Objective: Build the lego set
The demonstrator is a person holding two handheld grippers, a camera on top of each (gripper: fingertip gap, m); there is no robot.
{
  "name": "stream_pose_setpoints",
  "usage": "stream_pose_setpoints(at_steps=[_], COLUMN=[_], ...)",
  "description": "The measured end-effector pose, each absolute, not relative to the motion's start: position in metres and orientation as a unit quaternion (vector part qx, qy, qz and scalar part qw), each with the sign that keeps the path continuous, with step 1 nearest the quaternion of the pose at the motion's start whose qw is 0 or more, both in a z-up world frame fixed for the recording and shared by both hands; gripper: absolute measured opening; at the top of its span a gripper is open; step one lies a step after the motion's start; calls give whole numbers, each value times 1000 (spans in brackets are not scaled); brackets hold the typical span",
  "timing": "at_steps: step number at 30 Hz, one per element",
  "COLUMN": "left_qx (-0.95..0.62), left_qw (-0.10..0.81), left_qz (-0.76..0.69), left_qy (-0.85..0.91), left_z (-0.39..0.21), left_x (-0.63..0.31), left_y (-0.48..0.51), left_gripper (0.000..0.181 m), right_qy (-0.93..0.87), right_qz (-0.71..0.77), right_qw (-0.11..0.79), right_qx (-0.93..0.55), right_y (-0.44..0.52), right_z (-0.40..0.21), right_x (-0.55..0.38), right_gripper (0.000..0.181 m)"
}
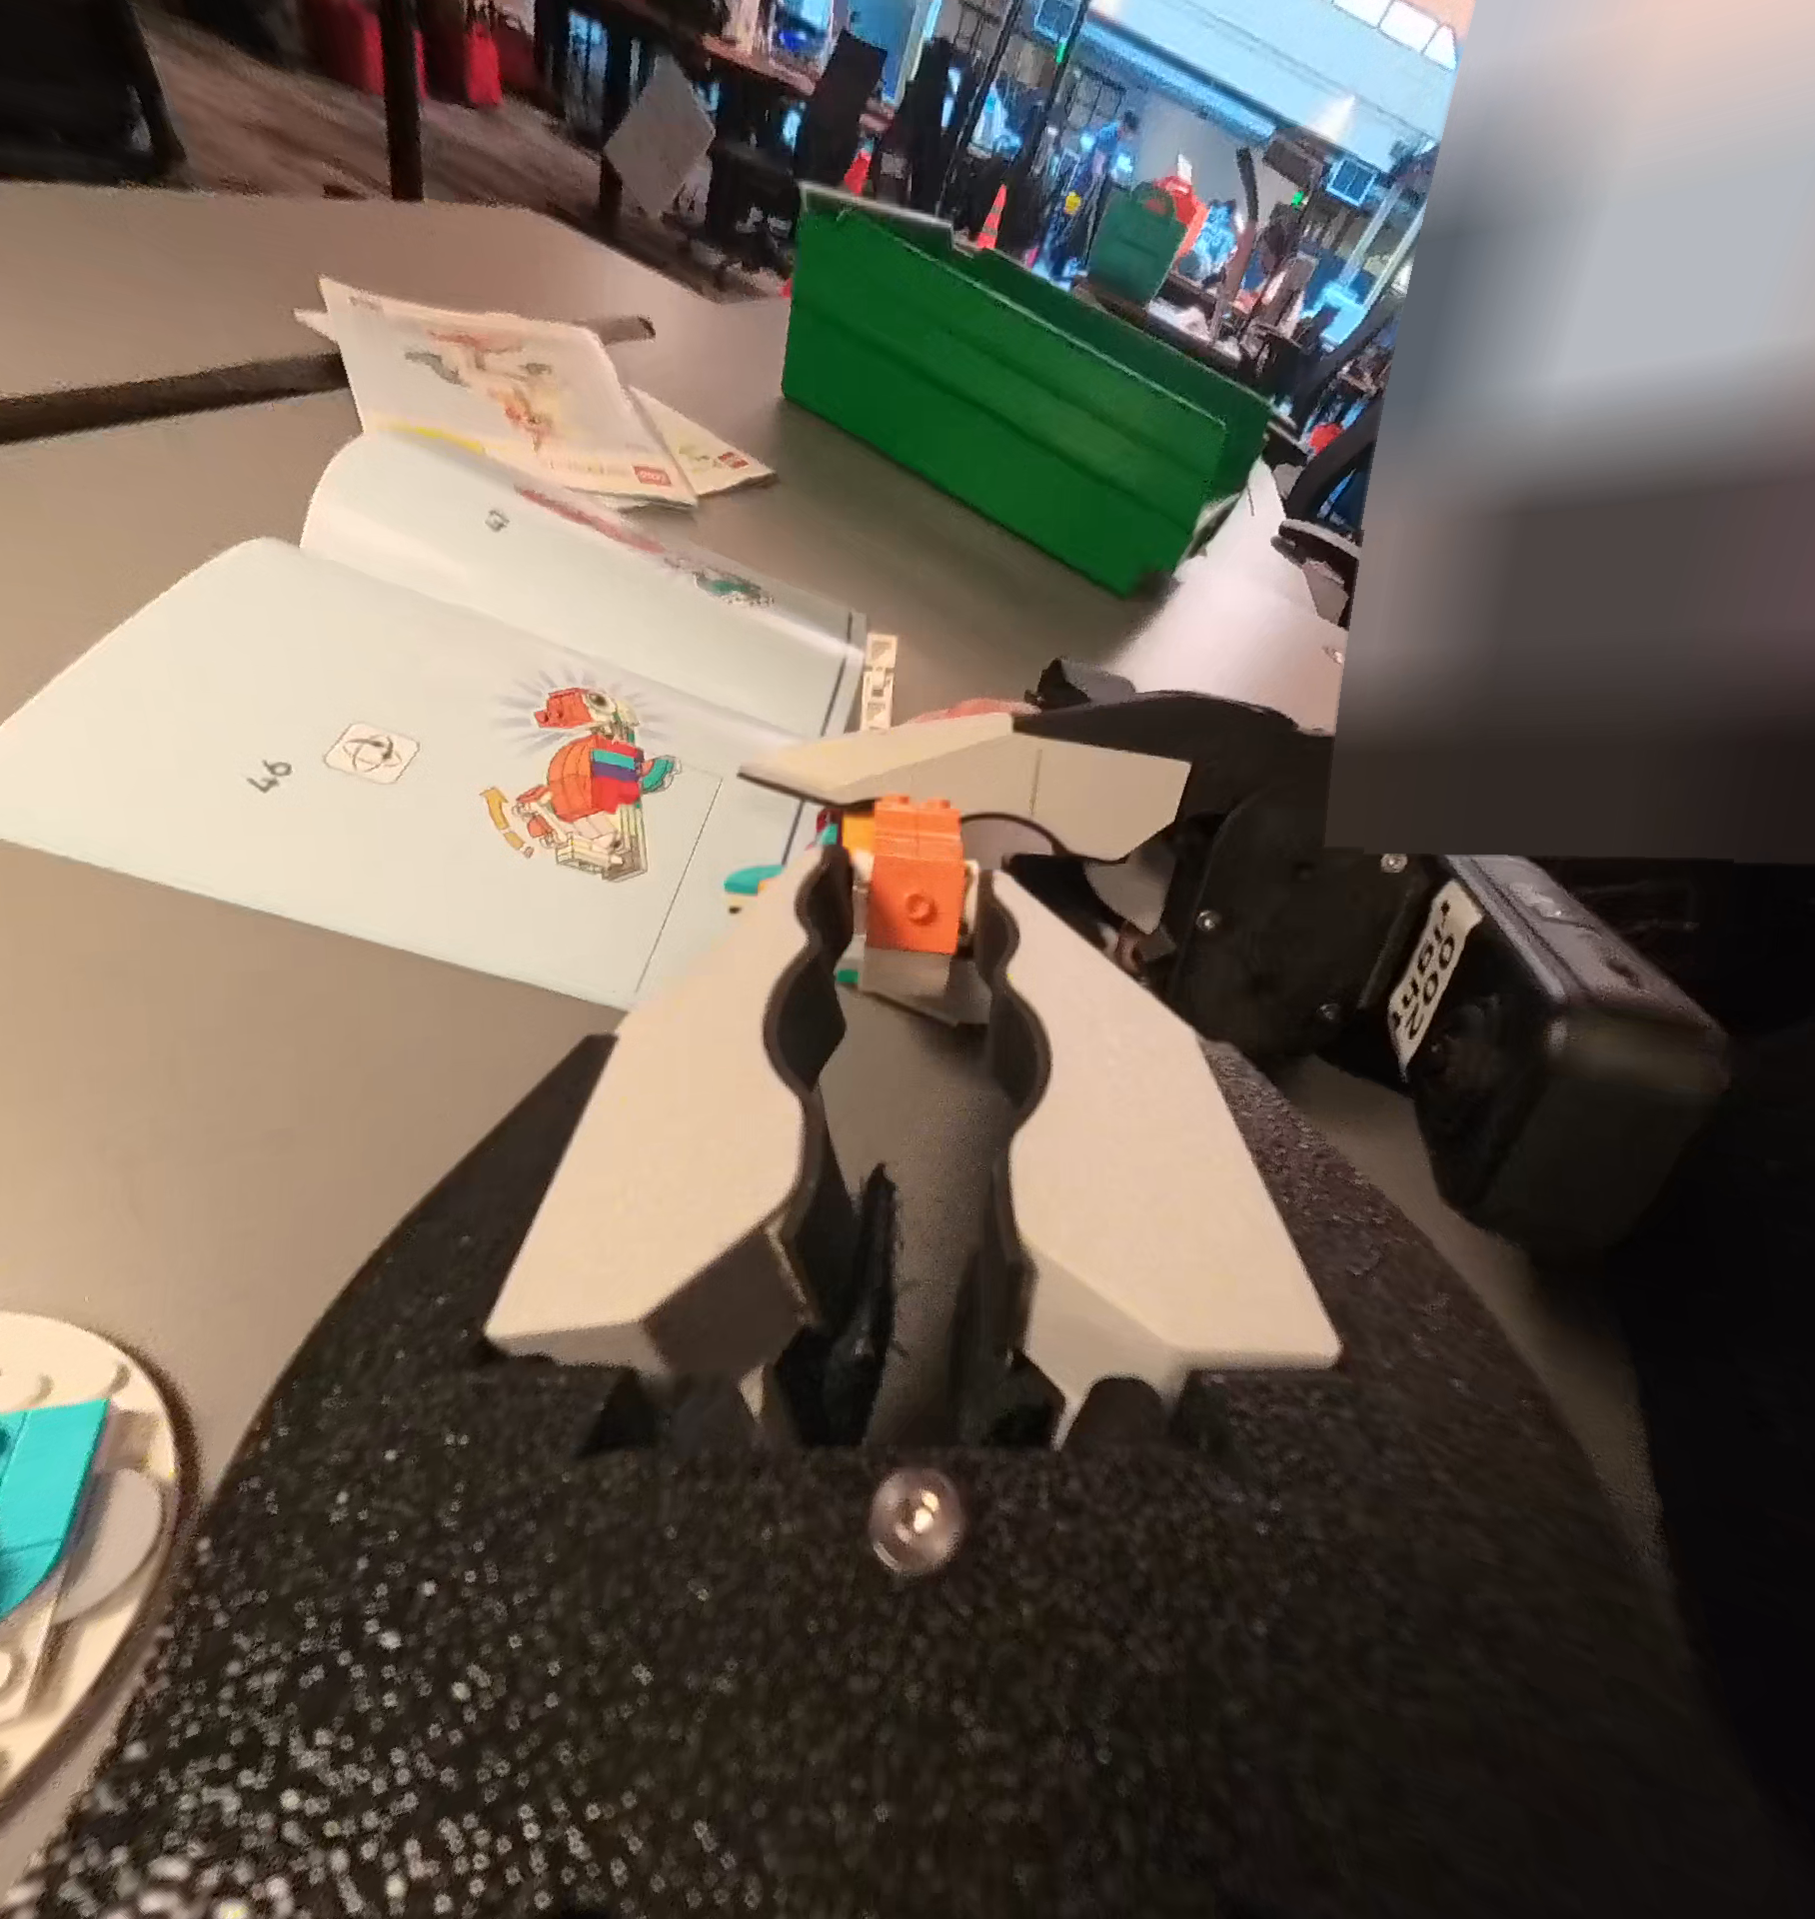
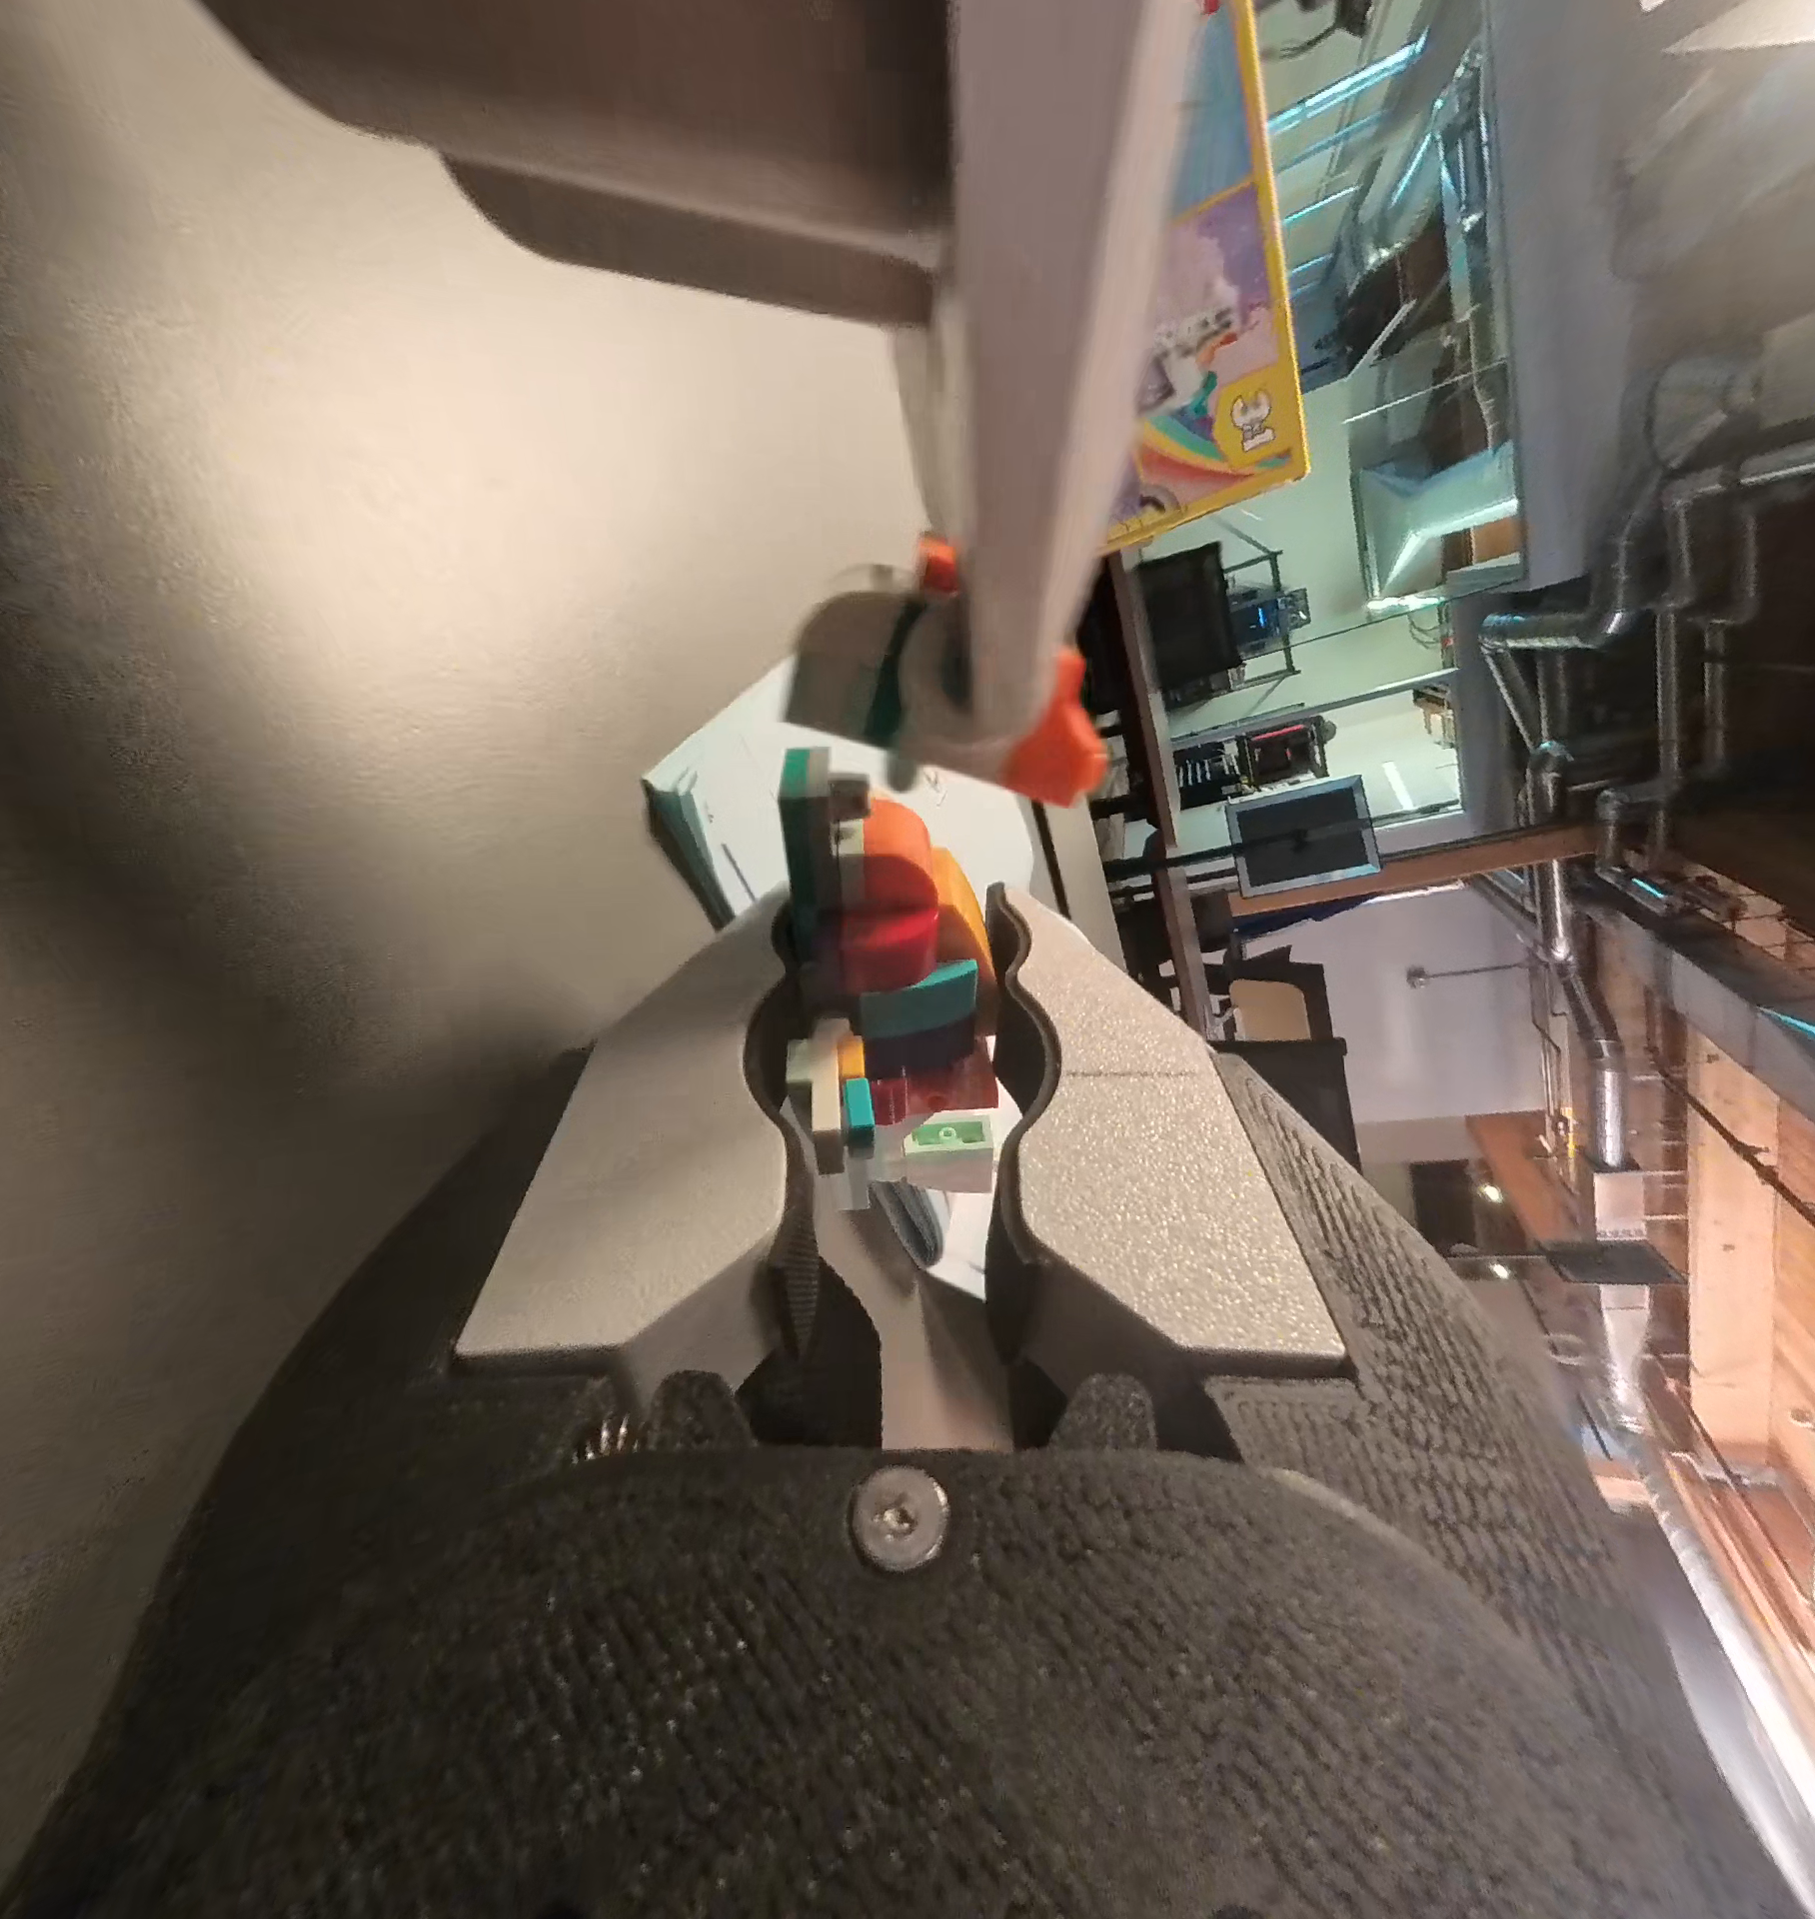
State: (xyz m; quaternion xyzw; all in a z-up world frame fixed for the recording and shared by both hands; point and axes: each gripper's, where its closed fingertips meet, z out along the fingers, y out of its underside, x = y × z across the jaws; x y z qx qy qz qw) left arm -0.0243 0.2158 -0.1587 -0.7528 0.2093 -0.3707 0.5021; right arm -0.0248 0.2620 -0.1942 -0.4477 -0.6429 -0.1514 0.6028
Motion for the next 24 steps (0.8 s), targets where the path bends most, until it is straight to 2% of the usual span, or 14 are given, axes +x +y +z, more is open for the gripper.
stream_pose_setpoints(at_steps=[24], left_qx=[-801], left_qw=[414], left_qz=[-353], left_qy=[251], left_z=[-185], left_x=[-32], left_y=[205], left_gripper=[21], right_qy=[-679], right_qz=[-185], right_qw=[597], right_qx=[-385], right_y=[256], right_z=[-194], right_x=[-32], right_gripper=[31])
